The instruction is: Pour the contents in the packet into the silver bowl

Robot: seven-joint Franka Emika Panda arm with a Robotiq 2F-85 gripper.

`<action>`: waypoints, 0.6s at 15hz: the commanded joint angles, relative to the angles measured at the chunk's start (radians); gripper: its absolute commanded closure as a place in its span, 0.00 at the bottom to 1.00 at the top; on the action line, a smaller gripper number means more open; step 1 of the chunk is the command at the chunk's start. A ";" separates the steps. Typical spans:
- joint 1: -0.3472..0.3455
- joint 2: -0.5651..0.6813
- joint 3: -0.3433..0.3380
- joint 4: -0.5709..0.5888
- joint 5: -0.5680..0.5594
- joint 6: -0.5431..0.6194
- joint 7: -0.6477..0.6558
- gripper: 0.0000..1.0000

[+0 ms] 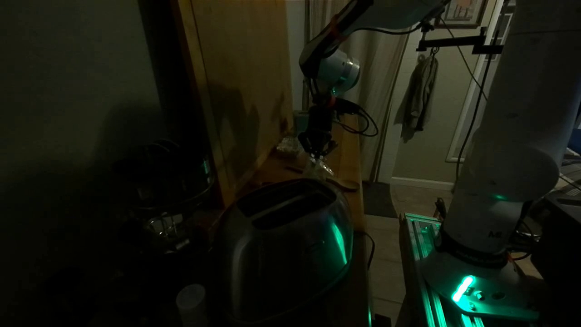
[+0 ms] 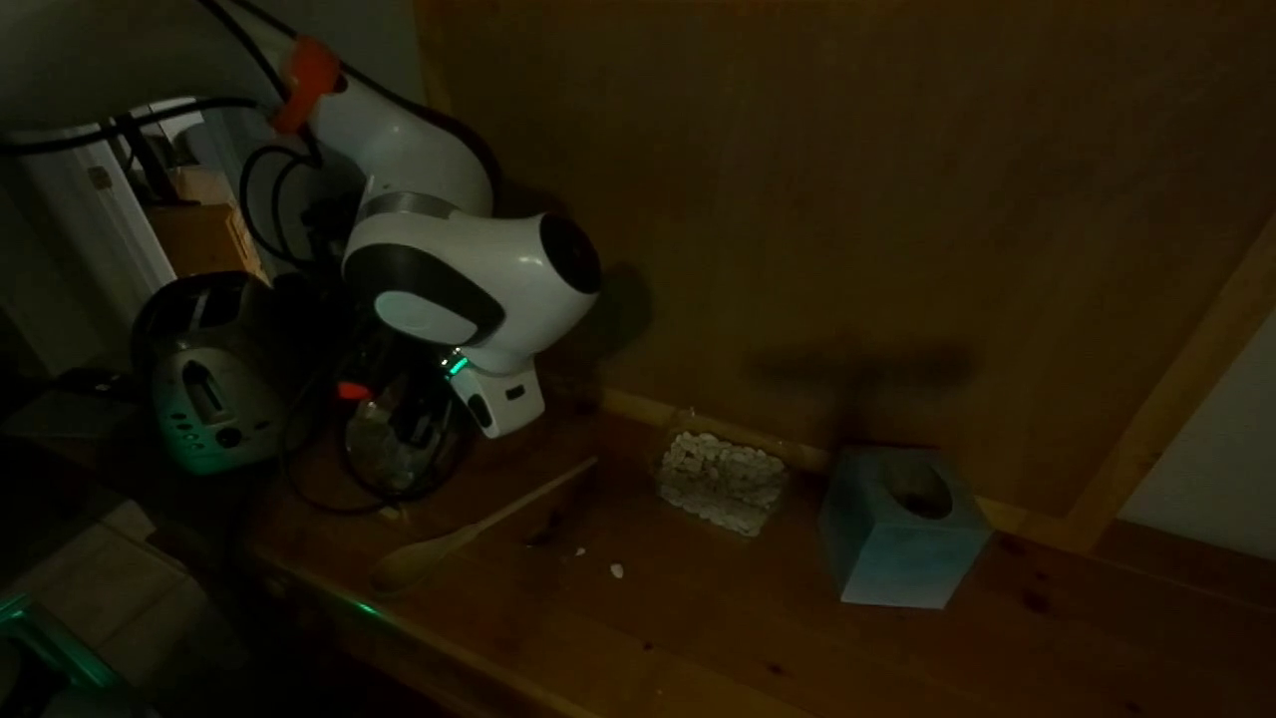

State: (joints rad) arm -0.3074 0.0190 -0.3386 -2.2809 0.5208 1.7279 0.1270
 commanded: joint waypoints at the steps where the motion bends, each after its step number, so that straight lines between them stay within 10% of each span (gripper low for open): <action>1: -0.010 0.004 0.003 0.027 0.016 -0.034 -0.023 0.99; 9: -0.016 0.019 -0.003 0.045 0.009 -0.086 -0.082 0.99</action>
State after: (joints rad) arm -0.3085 0.0203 -0.3406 -2.2638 0.5207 1.6832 0.0842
